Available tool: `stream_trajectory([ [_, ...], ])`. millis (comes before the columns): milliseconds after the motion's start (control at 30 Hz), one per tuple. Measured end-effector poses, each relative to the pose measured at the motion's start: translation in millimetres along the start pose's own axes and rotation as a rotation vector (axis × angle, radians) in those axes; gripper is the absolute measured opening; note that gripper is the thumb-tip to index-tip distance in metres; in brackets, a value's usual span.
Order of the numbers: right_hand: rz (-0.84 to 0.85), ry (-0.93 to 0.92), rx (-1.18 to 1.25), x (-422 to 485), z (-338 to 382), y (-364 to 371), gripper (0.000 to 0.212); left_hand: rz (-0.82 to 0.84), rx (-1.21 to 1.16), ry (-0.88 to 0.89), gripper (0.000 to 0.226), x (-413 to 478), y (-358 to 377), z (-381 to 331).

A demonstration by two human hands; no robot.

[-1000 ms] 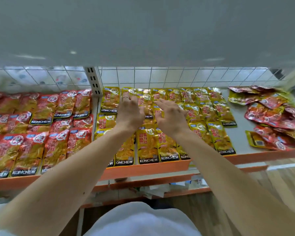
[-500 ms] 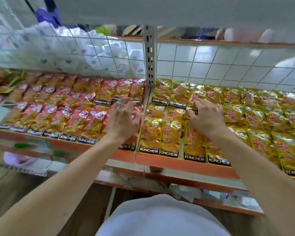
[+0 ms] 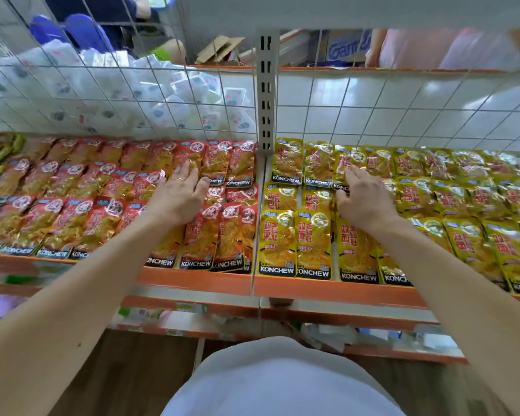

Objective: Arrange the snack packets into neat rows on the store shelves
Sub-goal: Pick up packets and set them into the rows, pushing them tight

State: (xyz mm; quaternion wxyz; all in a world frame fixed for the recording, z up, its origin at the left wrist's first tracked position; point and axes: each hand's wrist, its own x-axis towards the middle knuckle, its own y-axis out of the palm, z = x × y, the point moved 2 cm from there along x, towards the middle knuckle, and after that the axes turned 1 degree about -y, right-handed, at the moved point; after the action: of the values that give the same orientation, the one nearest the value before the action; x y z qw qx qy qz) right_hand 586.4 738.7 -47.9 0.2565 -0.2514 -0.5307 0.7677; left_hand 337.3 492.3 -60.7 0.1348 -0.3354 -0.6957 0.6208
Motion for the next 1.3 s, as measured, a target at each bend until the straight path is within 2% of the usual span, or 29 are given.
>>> stream_trajectory([
  [200, 0.027, 0.040, 0.087, 5, -4, -3, 0.050, -0.084, -0.042, 0.027, 0.061, 6, -3, -1],
  [300, 0.028, 0.047, 0.135, 6, -7, -3, 0.060, -0.129, 0.000, 0.112, 0.057, 3, -5, -8],
  [400, 0.025, 0.033, 0.172, 5, -1, -4, 0.076, -0.110, 0.068, 0.245, 0.055, 3, -4, -20],
  [500, 0.047, 0.079, 0.162, 6, 2, -3, 0.079, -0.079, 0.133, 0.334, 0.056, 8, 0, -38],
  [667, 0.043, 0.104, 0.126, 14, 8, -3, 0.078, 0.007, 0.100, 0.343, 0.057, 14, 10, -57],
  [1067, 0.008, 0.060, 0.233, 11, 1, -2, 0.081, 0.065, 0.049, 0.393, 0.052, 21, 5, -50],
  [1133, -0.030, 0.029, 0.219, 4, 3, -3, 0.077, 0.031, 0.040, 0.400, 0.053, 16, 3, -51],
  [1233, -0.124, -0.033, 0.203, -10, 8, -6, 0.057, -0.071, -0.026, 0.428, 0.055, 1, -1, -61],
  [1300, -0.164, -0.065, 0.186, -22, 13, -5, 0.051, -0.142, -0.097, 0.440, 0.061, -13, -3, -73],
])
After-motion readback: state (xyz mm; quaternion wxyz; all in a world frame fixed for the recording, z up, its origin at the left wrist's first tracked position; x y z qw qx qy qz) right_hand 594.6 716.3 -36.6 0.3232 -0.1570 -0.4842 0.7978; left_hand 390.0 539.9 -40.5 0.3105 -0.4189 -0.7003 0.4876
